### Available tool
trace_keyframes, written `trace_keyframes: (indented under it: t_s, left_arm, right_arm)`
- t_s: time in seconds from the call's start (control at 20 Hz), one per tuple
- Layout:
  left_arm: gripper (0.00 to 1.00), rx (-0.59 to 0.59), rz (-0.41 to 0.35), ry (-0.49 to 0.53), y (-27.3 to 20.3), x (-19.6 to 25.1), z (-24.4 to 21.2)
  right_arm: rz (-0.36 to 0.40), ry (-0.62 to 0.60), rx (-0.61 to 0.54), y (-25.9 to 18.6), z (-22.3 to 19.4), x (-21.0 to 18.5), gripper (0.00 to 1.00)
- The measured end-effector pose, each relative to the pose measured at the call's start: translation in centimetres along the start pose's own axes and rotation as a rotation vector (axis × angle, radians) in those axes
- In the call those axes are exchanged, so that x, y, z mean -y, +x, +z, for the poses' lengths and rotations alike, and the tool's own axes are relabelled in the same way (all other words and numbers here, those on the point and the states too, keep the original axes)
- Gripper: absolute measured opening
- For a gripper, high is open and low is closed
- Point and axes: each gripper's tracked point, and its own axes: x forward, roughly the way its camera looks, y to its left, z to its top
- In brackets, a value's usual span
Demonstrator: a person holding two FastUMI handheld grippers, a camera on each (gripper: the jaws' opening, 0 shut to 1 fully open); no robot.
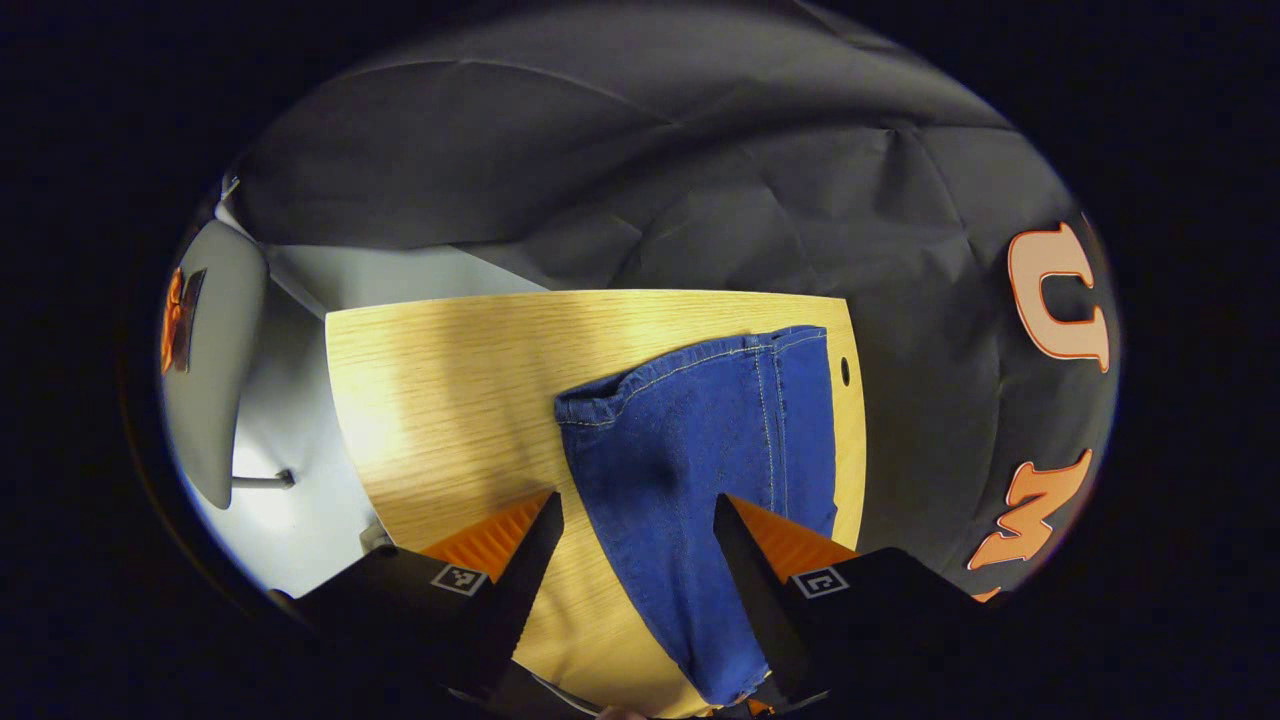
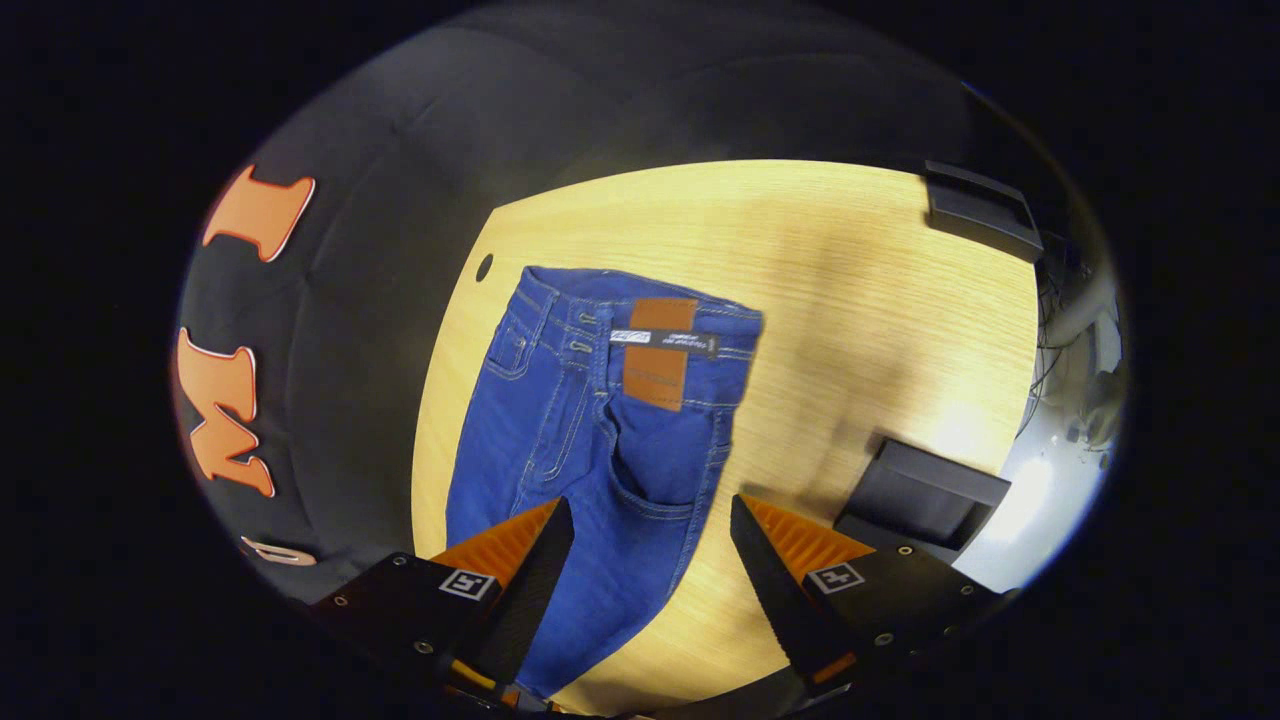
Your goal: Grasp the waist and the cuffs of the jeans and fold them to make the two legs overlap; first hold the waist and fold one-third of the jeans toward the cuffs, then hold the cuffs and fold the remaining one-third in the same direction to finish folding.
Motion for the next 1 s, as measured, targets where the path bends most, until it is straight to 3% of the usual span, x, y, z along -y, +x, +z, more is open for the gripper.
trace_keyframes:
  t_s: [0.1, 0.15, 0.2, 0.3, 0.35, 0.7, 0.9, 1.0]
  left_arm:
    - [0.94, -0.003, -0.004, 0.013, 0.1, 0.2, 0.1]
    - [0.94, -0.005, -0.007, 0.018, 0.4, 0.4, 0.1]
    - [0.94, -0.005, -0.016, 0.023, 0.6, 0.7, 0.2]
    - [0.94, -0.004, -0.014, 0.029, 1.0, 1.2, 0.4]
    - [0.9, -0.007, -0.014, 0.045, 1.3, 1.4, 0.5]
    - [0.89, 0.002, -0.059, 0.085, 3.3, 3.5, 0.6]
    - [0.7, -0.008, -0.054, 0.067, 3.9, 3.0, 0.7]
    - [0.51, -0.034, -0.045, 0.05, 4.4, 2.7, 0.6]
  right_arm:
    - [-0.014, 0.013, -0.021, 0.8, -0.4, 0.9, 0.98]
    - [0.008, 0.019, -0.024, 0.8, -0.1, 0.5, 0.89]
    - [0.023, 0.036, -0.006, 1.4, 0.2, 0.1, 0.96]
    - [0.056, 0.064, 0.005, 2.0, 0.8, -0.8, 0.96]
    - [0.067, 0.066, 0.0, 2.3, 0.8, -1.2, 0.95]
    - [0.071, 0.053, -0.035, 3.8, 0.7, -2.5, 0.87]
    - [0.06, 0.02, -0.068, 4.5, -0.2, -3.0, 0.71]
    - [0.025, 0.03, -0.106, 5.1, -0.9, -2.5, 0.63]
